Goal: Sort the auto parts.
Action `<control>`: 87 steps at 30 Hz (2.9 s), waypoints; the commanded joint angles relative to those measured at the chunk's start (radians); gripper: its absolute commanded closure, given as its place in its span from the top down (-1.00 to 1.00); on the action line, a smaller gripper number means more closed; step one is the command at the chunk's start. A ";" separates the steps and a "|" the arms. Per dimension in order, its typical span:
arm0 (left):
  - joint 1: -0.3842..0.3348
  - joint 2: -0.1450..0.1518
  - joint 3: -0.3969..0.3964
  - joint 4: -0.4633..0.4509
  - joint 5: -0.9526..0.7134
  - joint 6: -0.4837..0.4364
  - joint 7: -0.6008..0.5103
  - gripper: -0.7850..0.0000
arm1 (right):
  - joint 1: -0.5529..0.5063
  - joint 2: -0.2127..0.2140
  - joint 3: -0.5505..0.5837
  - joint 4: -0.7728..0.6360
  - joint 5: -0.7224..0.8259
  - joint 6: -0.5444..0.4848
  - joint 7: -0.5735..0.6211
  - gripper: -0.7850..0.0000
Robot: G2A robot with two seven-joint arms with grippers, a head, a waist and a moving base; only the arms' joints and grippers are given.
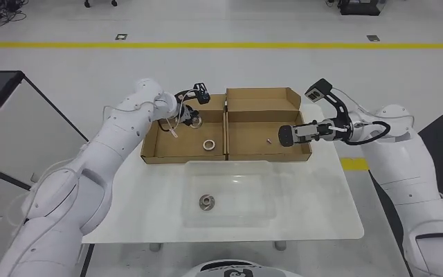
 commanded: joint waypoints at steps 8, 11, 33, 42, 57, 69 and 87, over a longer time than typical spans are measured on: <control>0.021 -0.041 0.049 0.030 0.081 0.162 -0.123 -1.00 | 0.000 0.000 0.000 0.000 0.000 0.000 0.000 1.00; 0.020 -0.066 0.068 0.067 0.091 0.189 -0.137 -1.00 | 0.000 0.000 0.000 0.000 0.000 0.000 0.000 1.00; -0.005 -0.201 0.114 0.348 0.095 0.173 -0.076 -0.69 | 0.000 0.000 0.000 0.000 0.000 0.000 0.000 1.00; -0.021 -0.228 0.105 0.419 0.086 0.159 -0.043 -0.03 | 0.000 0.000 0.000 0.000 0.000 0.000 0.000 1.00; -0.100 -0.225 0.070 0.472 0.084 0.115 0.014 1.00 | 0.000 0.000 0.000 0.000 0.000 0.000 0.000 1.00; -0.131 -0.151 0.010 0.359 0.046 -0.175 0.103 1.00 | 0.000 0.000 0.000 0.000 0.000 0.000 0.000 1.00; -0.100 -0.107 -0.037 0.232 -0.017 -0.207 0.002 1.00 | 0.000 0.000 0.000 0.000 0.000 0.000 0.000 1.00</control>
